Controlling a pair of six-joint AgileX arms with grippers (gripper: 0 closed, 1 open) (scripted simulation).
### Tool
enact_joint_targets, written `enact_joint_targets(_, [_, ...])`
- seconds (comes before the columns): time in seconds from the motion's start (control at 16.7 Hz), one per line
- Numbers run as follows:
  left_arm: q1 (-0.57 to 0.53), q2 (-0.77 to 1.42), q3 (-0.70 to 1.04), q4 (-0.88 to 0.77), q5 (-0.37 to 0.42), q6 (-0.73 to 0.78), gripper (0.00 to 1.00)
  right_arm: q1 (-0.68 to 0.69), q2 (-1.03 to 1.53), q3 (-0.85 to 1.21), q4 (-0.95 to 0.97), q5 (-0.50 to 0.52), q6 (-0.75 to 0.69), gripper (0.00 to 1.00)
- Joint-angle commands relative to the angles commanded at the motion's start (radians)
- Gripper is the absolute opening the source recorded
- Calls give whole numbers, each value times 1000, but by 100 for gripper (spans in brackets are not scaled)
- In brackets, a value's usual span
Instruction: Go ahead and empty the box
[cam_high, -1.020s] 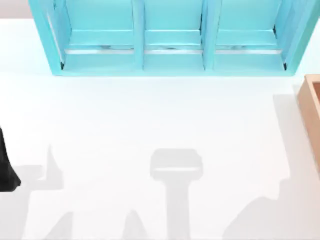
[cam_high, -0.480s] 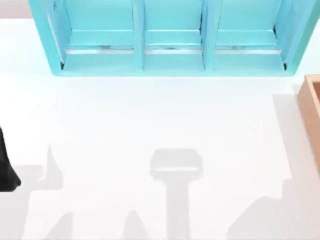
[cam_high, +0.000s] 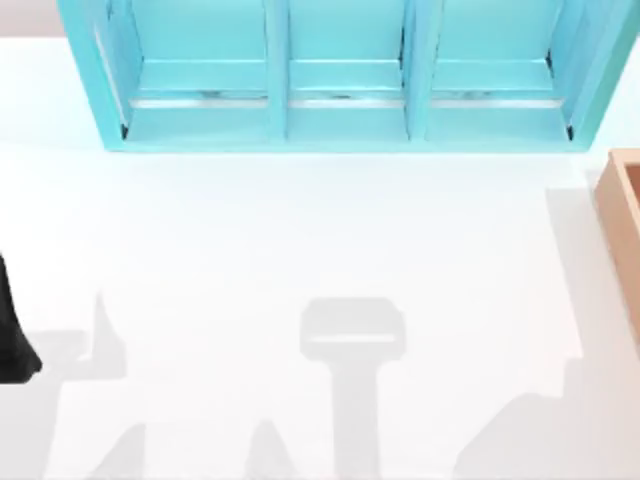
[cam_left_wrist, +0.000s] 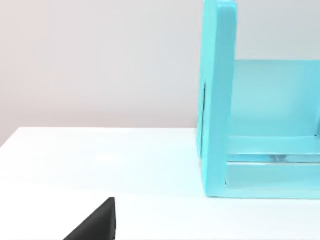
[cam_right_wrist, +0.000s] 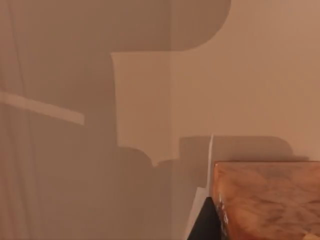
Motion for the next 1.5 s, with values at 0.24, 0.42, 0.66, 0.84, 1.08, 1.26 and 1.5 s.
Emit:
enact_joint_targets(0.24, [0, 0, 0, 0, 0, 0, 100, 0, 0, 0, 0, 0, 0, 0])
enact_joint_targets(0.42, [0, 0, 0, 0, 0, 0, 100, 0, 0, 0, 0, 0, 0, 0])
enact_joint_targets(0.66, [0, 0, 0, 0, 0, 0, 100, -1, -2, 1, 0, 1, 1, 0])
enact_joint_targets(0.84, [0, 0, 0, 0, 0, 0, 100, -21, -34, 33, -25, -2, -12, 0])
enact_joint_targets(1.08, [0, 0, 0, 0, 0, 0, 100, -97, -137, 179, -132, -7, -42, 0])
enact_joint_targets(1.26, [0, 0, 0, 0, 0, 0, 100, -117, -193, 296, -264, -4, -49, 0])
enact_joint_targets(1.5, [0, 0, 0, 0, 0, 0, 100, -55, -174, 378, -447, 1, -34, 0])
